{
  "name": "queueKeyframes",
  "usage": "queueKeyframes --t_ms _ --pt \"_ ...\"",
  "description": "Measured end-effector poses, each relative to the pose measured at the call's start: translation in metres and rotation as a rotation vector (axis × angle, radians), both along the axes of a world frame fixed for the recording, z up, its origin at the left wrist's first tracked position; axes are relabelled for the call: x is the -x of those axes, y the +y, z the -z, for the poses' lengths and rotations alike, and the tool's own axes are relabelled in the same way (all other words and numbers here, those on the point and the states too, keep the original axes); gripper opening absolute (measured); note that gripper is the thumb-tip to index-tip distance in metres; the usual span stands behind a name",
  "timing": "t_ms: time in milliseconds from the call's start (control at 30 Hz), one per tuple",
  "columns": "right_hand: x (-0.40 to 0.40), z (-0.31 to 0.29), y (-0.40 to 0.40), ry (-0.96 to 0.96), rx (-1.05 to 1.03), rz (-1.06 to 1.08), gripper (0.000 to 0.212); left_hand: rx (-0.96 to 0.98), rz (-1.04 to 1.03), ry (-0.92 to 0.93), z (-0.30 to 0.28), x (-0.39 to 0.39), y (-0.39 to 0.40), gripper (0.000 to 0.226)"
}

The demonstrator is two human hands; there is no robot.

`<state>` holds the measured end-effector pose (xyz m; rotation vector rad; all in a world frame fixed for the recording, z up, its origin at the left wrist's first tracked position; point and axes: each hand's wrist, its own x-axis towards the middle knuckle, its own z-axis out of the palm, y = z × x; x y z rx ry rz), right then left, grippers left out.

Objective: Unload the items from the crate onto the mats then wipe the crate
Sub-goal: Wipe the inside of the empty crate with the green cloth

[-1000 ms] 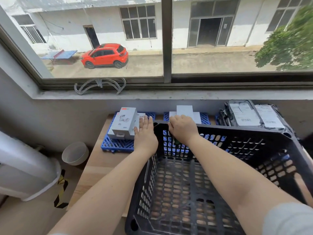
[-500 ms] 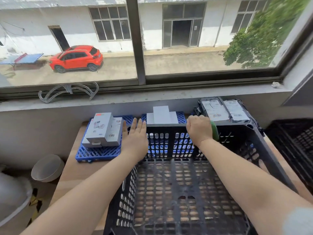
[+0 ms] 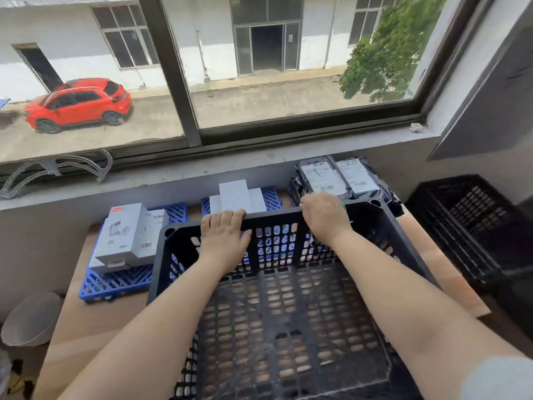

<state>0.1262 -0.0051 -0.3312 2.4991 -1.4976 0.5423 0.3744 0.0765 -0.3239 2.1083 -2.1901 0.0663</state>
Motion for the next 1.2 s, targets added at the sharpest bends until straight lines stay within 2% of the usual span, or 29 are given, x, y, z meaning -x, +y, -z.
queueKeyframes --t_ms 100,233,367,500,567,667,833,933,1000,1067,1133,1200 --pt "0.038 -0.004 -0.001 -0.059 -0.032 0.108 0.043 0.028 -0.017 0.016 0.004 0.004 -0.001 0.055" --pt "0.008 -0.007 -0.001 -0.023 -0.087 0.3 0.035 0.03 -0.12 0.045 -0.003 0.02 -0.008 0.038" --pt "-0.044 -0.01 0.009 0.061 -0.08 0.157 0.023 0.011 -0.05 0.017 -0.016 0.063 -0.034 0.042" --pt "-0.008 -0.012 0.006 0.019 -0.095 -0.032 0.036 -0.041 0.032 0.047 -0.015 0.087 -0.058 0.045" --pt "0.028 -0.015 0.003 0.037 -0.11 0.002 0.035 -0.078 0.022 0.058 -0.013 0.086 -0.059 0.047" --pt "0.075 -0.027 -0.007 0.13 -0.238 0.094 0.03 -0.079 0.029 0.022 -0.011 0.085 -0.057 0.049" --pt "0.091 -0.044 -0.018 0.166 -0.436 0.104 0.026 -0.08 0.01 -0.052 -0.009 0.089 -0.059 0.054" --pt "0.093 -0.042 -0.02 0.091 -0.49 0.222 0.017 -0.085 -0.001 -0.066 -0.009 0.089 -0.058 0.055" --pt "0.097 -0.039 -0.014 0.061 -0.413 0.227 0.032 -0.077 -0.01 -0.07 -0.009 0.09 -0.058 0.056" --pt "0.101 -0.038 -0.002 -0.056 -0.289 0.202 0.048 -0.072 -0.017 -0.068 -0.009 0.092 -0.057 0.056" --pt "0.103 -0.044 0.004 -0.336 -0.225 0.266 0.054 -0.064 -0.025 -0.056 -0.01 0.094 -0.056 0.056" --pt "0.109 -0.052 0.002 -0.615 -0.14 0.35 0.05 -0.062 -0.028 -0.044 -0.01 0.095 -0.055 0.055"
